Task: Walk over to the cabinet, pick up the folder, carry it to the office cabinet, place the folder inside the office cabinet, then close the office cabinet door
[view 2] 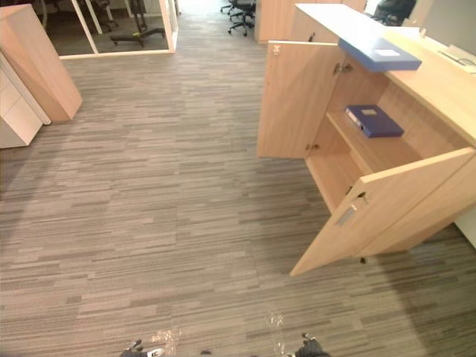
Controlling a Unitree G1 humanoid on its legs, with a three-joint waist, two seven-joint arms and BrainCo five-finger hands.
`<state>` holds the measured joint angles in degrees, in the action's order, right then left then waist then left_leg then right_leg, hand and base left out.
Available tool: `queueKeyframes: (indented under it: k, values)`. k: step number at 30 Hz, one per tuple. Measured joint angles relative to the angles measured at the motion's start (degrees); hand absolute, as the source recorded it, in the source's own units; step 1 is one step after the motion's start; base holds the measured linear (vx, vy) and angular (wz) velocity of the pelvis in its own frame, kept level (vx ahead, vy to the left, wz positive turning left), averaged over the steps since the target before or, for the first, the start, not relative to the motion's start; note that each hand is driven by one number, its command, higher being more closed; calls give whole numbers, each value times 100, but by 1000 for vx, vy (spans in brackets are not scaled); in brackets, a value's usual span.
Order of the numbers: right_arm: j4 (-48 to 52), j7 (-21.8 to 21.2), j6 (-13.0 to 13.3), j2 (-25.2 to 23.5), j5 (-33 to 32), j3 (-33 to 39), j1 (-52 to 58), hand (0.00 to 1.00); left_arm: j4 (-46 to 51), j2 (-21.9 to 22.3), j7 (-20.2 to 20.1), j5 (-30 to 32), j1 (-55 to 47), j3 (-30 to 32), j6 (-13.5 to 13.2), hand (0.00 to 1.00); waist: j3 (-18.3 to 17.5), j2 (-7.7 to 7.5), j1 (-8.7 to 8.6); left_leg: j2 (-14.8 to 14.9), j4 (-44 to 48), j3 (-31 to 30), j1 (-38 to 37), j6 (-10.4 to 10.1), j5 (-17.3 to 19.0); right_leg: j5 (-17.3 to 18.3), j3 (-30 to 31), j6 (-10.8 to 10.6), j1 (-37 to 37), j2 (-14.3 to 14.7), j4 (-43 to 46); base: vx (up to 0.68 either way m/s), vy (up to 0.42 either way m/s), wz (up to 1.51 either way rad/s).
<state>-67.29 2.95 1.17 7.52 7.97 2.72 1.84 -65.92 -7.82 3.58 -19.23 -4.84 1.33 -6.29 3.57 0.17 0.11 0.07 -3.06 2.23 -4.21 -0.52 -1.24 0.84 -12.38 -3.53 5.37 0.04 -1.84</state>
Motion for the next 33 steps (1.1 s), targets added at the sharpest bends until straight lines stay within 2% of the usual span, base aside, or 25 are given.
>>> queueKeyframes:
  k: [2,16,23,26,33]
  values:
    - [1,0,0,-7,0,-2,-13,0,2,137,-82,-111,135,-175,-38,0,6,-3,13,-25,-16,4,-6,-2,1,-4,0,-92,3,-28,-8,13,16,0]
    - [1,4,3,-12,1,3,-71,0,-112,201,-134,-42,239,-328,-90,0,48,11,11,-116,-72,12,-105,27,-18,-5,-13,-86,62,-116,7,2,5,-1]
    - [-50,7,4,-41,-32,125,-74,0,-106,222,-91,193,242,-219,-90,0,62,-5,-16,-172,-183,11,-203,86,-70,-3,-26,-74,109,-168,14,0,0,0]
    - [-95,21,8,-68,-233,291,-73,0,-91,218,-43,223,244,-177,-91,0,87,-16,-38,-204,-183,13,-197,87,-71,-5,-27,-70,103,-202,12,0,0,0]
    - [-98,113,46,-116,-380,462,-32,0,113,262,145,381,105,156,-154,0,118,-52,-52,-242,-184,-113,-67,119,-95,-41,-155,-17,33,-218,-91,-7,-7,6]
